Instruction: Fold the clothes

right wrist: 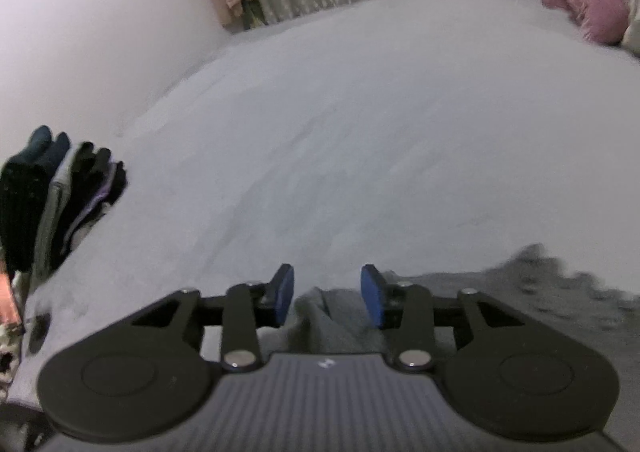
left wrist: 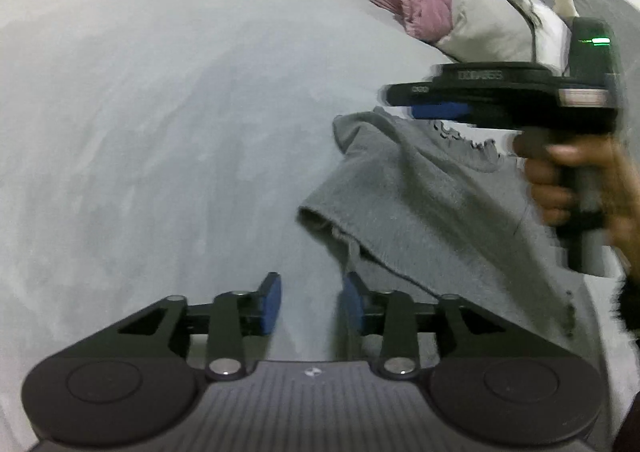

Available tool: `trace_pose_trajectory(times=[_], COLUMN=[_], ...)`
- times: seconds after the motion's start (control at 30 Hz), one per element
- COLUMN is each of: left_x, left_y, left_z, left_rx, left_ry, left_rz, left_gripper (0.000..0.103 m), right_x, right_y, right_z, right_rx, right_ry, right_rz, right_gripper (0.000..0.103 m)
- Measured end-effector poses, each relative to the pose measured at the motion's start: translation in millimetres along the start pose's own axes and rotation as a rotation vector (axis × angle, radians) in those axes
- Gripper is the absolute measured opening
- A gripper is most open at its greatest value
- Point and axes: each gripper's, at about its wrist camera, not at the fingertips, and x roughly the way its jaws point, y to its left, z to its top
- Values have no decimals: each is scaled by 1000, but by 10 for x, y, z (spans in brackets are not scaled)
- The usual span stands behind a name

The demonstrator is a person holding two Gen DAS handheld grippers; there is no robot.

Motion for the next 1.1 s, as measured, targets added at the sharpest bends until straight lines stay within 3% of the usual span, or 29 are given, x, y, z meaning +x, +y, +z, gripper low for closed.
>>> trace_pose_trajectory(times=[0.1,0.23,0.37,0.5,0.57,0.63,0.67,0.77,0.83,0.9,1.1], left_x=[90,101,164,179,173,161,155,145,149,155,171], left_y=[-121,-164,-223,-280,-322,-346,-359,-380,-391,-398,-424], left_z=[44,29,67,55,33,13,2,-14,-16,-14,14], left_rx=[47,73,48,54,78,94,104,135,149,154,158], left_ry=[-16,-25,-38,-44,-52,-61,-67,-80,-88,-93,-100], left_rz=[37,68,84,107,126,139,146,164,179,187,195], left_gripper=[47,48,48,48,48,49,49,50,52,53,53], right_x=[-476,-1088,-1434,-1658,-1743,-1758,-1700,-1602,-1567,-1588,-1903], right_y=[-198,-417,-422,-252,-107,-47,43,108,81,49,-14], right_z=[-134,-605,-1091,-1422,-1592,-1664,-1726,-1827,-1831,-1787,-1541], right_rx=[11,3,-4,-75,-161,-217,-311,-463,-495,-507,-469], right_ry=[-2,49,77,53,17,17,61,117,117,103,-52], right_rz=[-29,-123,-148,-93,-20,13,25,-19,-41,-52,-121], right_gripper=[55,57,58,57,55,45,43,26,6,0,0])
